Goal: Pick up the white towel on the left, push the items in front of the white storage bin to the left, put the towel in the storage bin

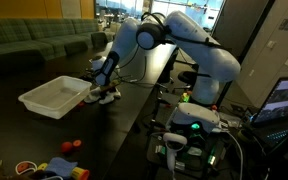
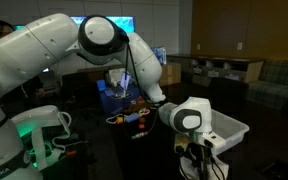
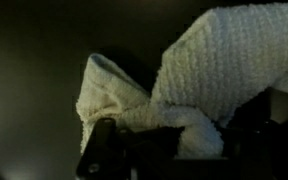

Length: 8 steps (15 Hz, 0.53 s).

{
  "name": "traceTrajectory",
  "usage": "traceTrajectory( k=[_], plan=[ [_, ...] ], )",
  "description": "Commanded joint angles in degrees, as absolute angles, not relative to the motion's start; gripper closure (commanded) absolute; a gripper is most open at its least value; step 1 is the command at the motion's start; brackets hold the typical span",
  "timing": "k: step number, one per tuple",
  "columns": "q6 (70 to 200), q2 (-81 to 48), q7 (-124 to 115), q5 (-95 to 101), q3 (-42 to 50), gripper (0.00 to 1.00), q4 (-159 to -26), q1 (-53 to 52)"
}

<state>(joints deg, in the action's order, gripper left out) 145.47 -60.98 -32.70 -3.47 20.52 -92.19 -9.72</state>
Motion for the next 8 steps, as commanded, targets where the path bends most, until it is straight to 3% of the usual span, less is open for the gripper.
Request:
traceTrajectory(
  k=[1,8],
  plan=[
    [142.9,-66.6,-34.6,-1.9,19.3,0.98,-84.6,-8.6],
    [140.2,-69.5,-33.2,-1.2,15.8,0.97,-77.1,-8.9]
  ],
)
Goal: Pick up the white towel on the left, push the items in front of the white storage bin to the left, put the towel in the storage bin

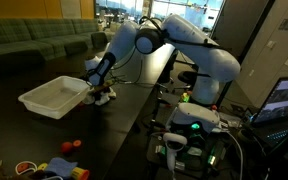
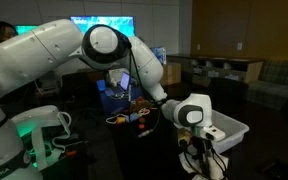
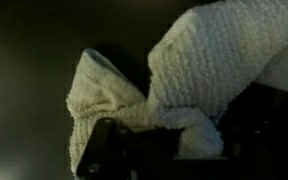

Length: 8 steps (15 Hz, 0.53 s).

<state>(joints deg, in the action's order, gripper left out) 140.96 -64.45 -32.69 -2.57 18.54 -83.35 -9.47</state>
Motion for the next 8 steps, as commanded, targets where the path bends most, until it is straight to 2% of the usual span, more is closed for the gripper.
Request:
traceTrajectory(
  k=[1,8],
  plan=[
    [140.6,-69.5,-32.8,-1.3,15.1,0.97,-77.0,-9.0],
    [143.9,-67.2,-29.2,-2.2,9.5,0.97,-80.1,-9.9]
  ],
)
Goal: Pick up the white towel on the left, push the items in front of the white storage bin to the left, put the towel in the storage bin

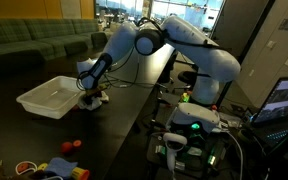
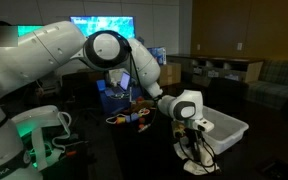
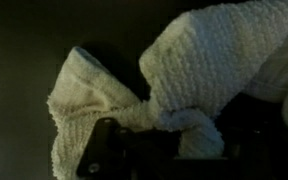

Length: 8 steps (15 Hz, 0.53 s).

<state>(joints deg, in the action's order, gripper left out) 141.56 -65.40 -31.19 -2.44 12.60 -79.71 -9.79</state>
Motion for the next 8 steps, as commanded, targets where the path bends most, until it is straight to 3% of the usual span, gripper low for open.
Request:
traceTrajectory(
  k=[1,8],
  plan=[
    [144.6,-67.0,-28.9,-2.3,9.0,0.97,-80.6,-10.3],
    [147.0,-64.8,-26.6,-2.4,4.7,0.97,-83.5,-14.0]
  ],
)
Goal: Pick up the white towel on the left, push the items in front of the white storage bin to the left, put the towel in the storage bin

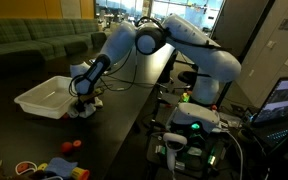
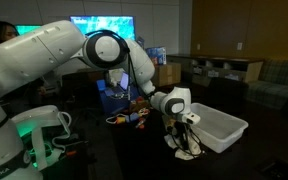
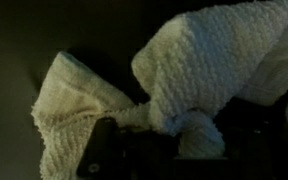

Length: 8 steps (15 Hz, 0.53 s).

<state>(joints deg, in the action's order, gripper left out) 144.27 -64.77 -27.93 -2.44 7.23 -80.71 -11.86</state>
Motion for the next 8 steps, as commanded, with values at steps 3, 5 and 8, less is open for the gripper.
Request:
traceTrajectory(
  k=[3,5,8],
  plan=[
    [148.1,-64.4,-26.8,-1.8,3.4,0.98,-84.5,-18.1],
    [148.0,-64.1,-27.3,-1.6,2.8,0.97,-84.2,-21.2],
    [147.8,-65.1,-27.1,-1.4,1.2,0.97,-82.3,-25.6]
  ],
)
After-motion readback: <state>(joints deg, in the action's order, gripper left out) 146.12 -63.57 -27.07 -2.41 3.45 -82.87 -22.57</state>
